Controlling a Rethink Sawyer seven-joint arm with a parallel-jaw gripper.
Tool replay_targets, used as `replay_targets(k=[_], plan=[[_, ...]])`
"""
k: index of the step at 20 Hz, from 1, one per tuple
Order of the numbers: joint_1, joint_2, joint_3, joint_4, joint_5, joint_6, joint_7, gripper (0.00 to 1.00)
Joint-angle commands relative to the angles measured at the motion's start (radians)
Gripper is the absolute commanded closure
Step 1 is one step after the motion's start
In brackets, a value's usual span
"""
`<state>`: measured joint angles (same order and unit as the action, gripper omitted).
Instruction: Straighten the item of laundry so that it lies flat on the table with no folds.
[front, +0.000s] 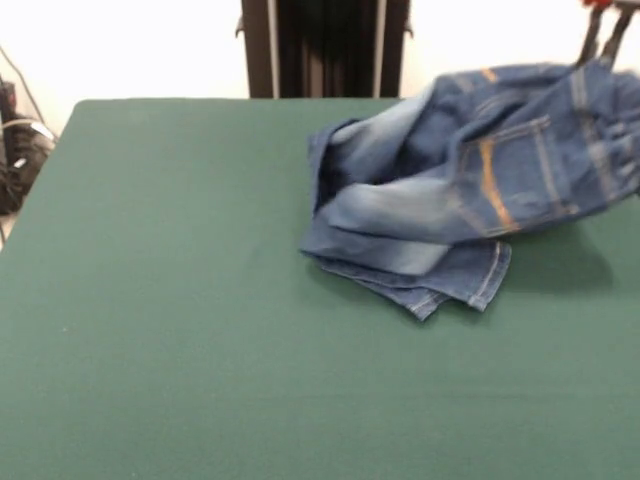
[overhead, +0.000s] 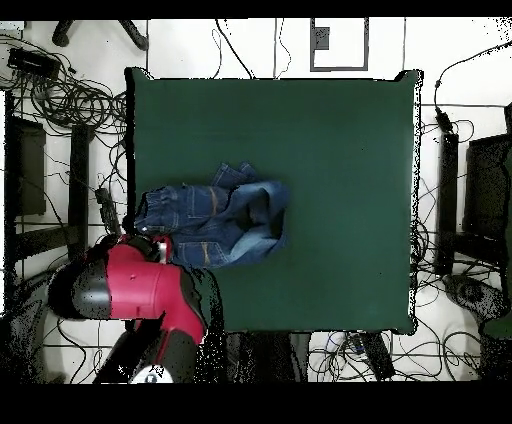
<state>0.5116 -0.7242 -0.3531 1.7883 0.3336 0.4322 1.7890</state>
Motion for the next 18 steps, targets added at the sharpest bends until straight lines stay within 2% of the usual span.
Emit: replay_targets(k=[1, 5, 9, 13, 18], plan=[[-0.008, -0.156, -0.024, -0.022, 0.051, 0.223, 0.307, 1.00], [-0.032, -0.209, -0.013, -0.034, 0.042, 0.295, 0.303, 1.00], [-0.077, -0.250, 0.021, -0.014, 0.058, 0.289, 0.268, 1.00], [-0.107, -0.278, 0.021, -0.056, 0.030, 0.360, 0.246, 1.00], [-0.181, -0.297, 0.051, -0.062, 0.018, 0.369, 0.174, 1.00]])
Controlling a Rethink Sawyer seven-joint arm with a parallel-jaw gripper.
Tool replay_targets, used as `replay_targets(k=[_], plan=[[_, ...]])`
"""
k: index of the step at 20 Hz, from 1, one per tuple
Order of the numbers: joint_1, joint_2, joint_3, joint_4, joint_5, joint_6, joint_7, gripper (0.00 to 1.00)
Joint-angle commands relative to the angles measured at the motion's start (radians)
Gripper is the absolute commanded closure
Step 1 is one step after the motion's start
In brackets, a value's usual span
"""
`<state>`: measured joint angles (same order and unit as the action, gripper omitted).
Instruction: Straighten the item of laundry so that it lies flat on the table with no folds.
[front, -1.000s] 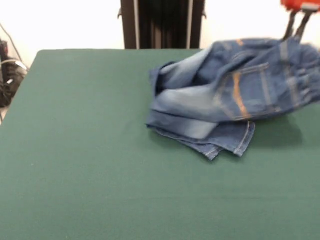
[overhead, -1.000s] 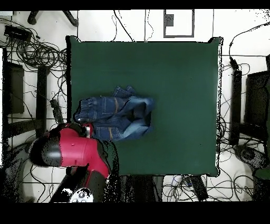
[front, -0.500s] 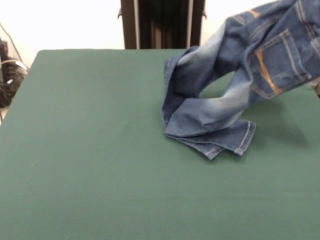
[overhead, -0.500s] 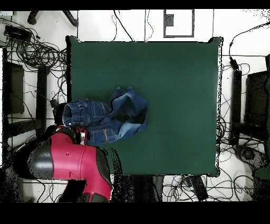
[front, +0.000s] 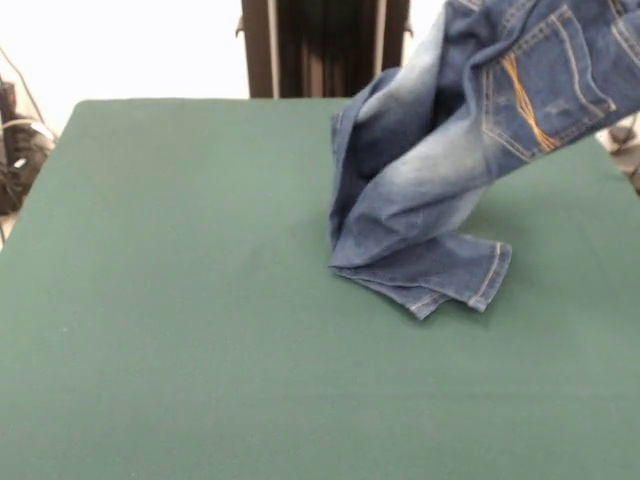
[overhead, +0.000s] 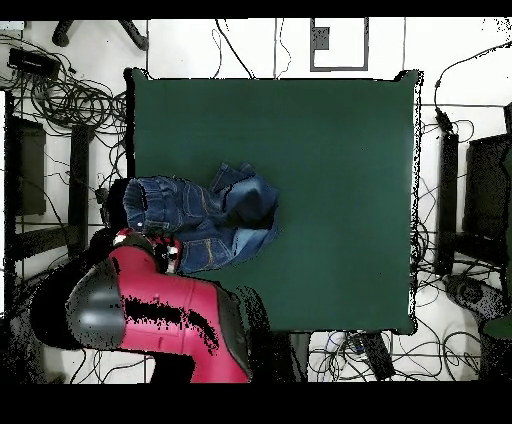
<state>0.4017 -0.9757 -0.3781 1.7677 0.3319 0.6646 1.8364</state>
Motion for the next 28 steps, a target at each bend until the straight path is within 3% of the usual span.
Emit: replay_targets(k=[1, 6, 11, 15, 22, 28], plan=[[-0.096, -0.047, 0.086, -0.041, 0.019, 0.134, 0.101, 1.00], [-0.258, -0.013, 0.162, -0.085, -0.001, 0.119, -0.064, 1.00], [-0.398, 0.052, 0.235, -0.155, -0.092, 0.120, -0.189, 1.00], [-0.504, 0.077, 0.315, -0.139, -0.145, 0.050, -0.257, 1.00], [-0.649, 0.092, 0.466, -0.081, -0.211, -0.058, -0.280, 1.00], [-0.720, 0.105, 0.550, -0.077, -0.297, -0.083, -0.248, 1.00]])
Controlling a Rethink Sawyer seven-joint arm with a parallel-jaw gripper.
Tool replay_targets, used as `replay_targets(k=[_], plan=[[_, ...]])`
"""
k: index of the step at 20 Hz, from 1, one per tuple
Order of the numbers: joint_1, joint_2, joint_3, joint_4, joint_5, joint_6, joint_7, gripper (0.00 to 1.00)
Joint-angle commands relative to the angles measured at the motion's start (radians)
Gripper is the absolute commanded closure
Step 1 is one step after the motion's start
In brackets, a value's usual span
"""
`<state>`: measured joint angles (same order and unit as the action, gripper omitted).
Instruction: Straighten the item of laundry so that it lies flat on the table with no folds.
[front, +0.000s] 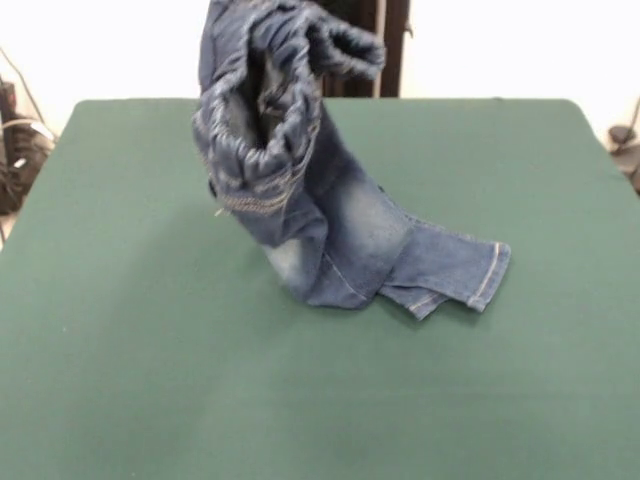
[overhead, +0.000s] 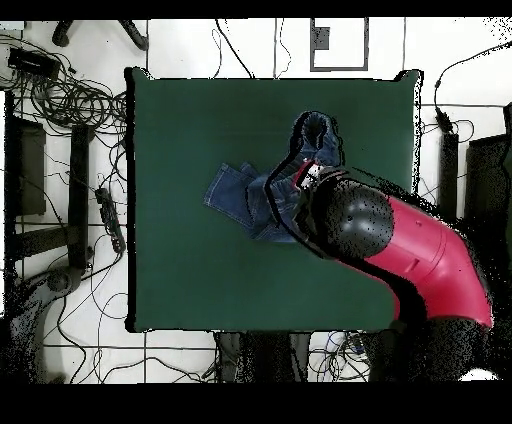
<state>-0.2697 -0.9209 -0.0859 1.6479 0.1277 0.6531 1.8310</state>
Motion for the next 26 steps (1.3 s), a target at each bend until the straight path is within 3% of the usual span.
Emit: replay_targets(k=[1, 5, 9, 16, 26], plan=[[-0.047, 0.052, 0.255, 0.028, -0.117, -0.057, -0.231, 1.00], [-0.084, 0.060, 0.288, 0.001, -0.174, -0.030, -0.231, 1.00], [-0.174, 0.072, 0.355, -0.023, -0.208, 0.019, -0.287, 1.00], [-0.342, 0.179, 0.486, -0.133, -0.292, 0.080, -0.391, 1.00], [-0.435, 0.296, 0.596, -0.249, -0.403, 0.104, -0.440, 1.00]])
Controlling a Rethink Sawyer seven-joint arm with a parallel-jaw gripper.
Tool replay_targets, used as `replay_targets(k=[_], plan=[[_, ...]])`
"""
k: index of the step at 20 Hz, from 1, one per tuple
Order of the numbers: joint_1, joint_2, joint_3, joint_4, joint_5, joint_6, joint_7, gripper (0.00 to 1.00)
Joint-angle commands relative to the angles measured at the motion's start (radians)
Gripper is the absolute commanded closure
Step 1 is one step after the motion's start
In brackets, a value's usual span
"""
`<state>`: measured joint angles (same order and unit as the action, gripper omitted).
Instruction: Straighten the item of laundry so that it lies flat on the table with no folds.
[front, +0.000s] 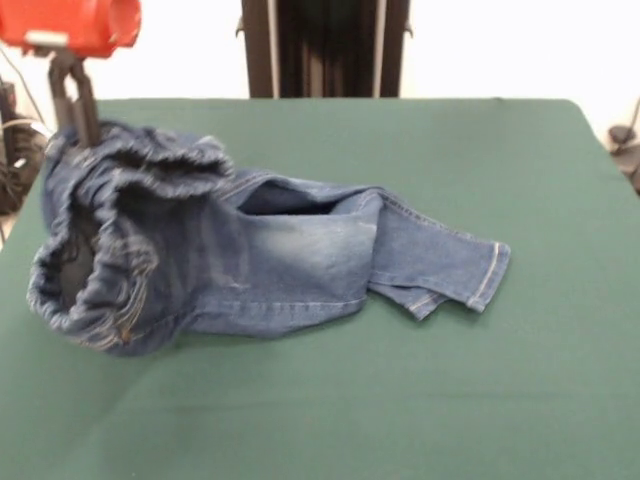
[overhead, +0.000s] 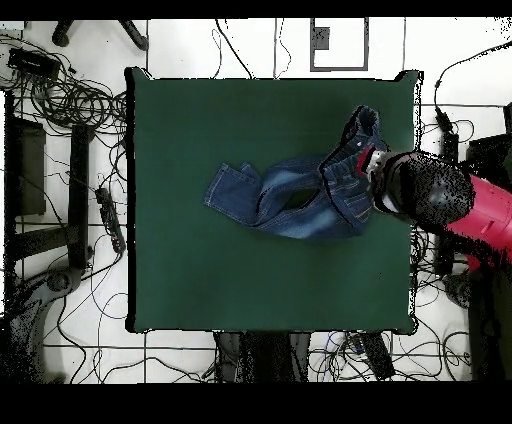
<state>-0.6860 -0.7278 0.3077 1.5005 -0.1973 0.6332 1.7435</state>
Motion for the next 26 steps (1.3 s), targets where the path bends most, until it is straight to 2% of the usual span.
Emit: replay_targets(k=[1, 6, 7, 17, 26], plan=[[-0.023, 0.112, 0.210, -0.113, -0.085, 0.130, -0.357, 1.00], [-0.048, 0.130, 0.258, -0.130, -0.124, 0.134, -0.390, 1.00], [-0.052, 0.132, 0.269, -0.134, -0.137, 0.139, -0.384, 0.00], [-0.029, 0.122, 0.273, -0.176, -0.197, 0.187, -0.368, 0.00], [-0.016, 0.113, 0.281, -0.202, -0.204, 0.234, -0.333, 0.00]])
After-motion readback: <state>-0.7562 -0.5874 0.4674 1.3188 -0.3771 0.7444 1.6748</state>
